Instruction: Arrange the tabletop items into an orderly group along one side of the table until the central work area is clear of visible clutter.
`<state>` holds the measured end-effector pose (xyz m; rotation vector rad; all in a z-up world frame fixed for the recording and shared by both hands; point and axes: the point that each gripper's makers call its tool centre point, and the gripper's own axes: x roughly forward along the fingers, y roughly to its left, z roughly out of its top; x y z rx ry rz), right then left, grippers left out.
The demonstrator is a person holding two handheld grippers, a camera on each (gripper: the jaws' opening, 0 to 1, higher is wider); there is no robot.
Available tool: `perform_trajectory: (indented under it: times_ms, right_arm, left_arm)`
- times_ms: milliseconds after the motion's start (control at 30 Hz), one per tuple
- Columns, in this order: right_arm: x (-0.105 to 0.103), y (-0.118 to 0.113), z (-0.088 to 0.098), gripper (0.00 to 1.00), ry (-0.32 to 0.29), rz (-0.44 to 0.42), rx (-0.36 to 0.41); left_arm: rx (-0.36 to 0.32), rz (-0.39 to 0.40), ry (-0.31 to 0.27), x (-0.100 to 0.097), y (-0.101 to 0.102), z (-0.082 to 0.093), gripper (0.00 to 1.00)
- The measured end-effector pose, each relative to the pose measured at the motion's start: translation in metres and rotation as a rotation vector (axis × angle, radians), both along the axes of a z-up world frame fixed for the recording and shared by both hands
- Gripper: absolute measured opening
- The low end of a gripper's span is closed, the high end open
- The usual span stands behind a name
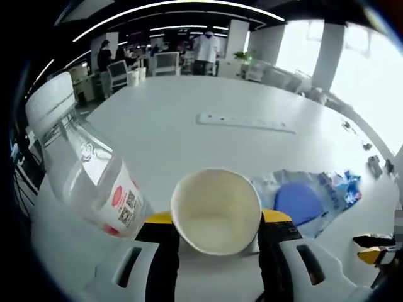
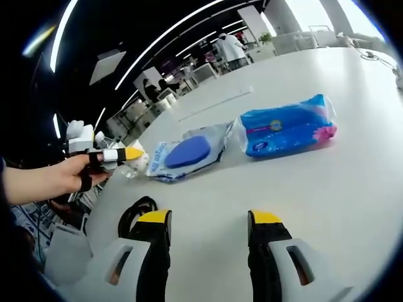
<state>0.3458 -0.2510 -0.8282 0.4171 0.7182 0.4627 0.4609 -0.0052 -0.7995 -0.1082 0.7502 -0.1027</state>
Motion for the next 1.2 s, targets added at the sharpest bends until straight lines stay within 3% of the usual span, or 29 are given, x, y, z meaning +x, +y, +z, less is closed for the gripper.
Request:
perform_trajectory:
  times_ms: [300,467,933,1200]
  right_arm:
    - [0.000,-0.002,0.000,0.46,-0.001,-0.003,0.002]
    - [-0.001,-0.001,0.000,0.46,-0.001,-0.003,0.003]
    - [-0.002,0.001,0.000,0.46,-0.001,0.005,0.002]
    - [-0.003,0.002,0.000,0.46,-0.004,0.007,0.008]
  left_arm:
    - [0.004,-0.006,-0.030,0.002,-0.001,0.005,0.50]
    - [0.002,-0.007,-0.043,0.003,-0.002,0.007,0.57]
    - [-0.005,-0.014,-0.058,-0.001,-0.003,0.011,0.67]
    - [-0.053,0.001,-0.082,-0.007,-0.001,0.022,0.72]
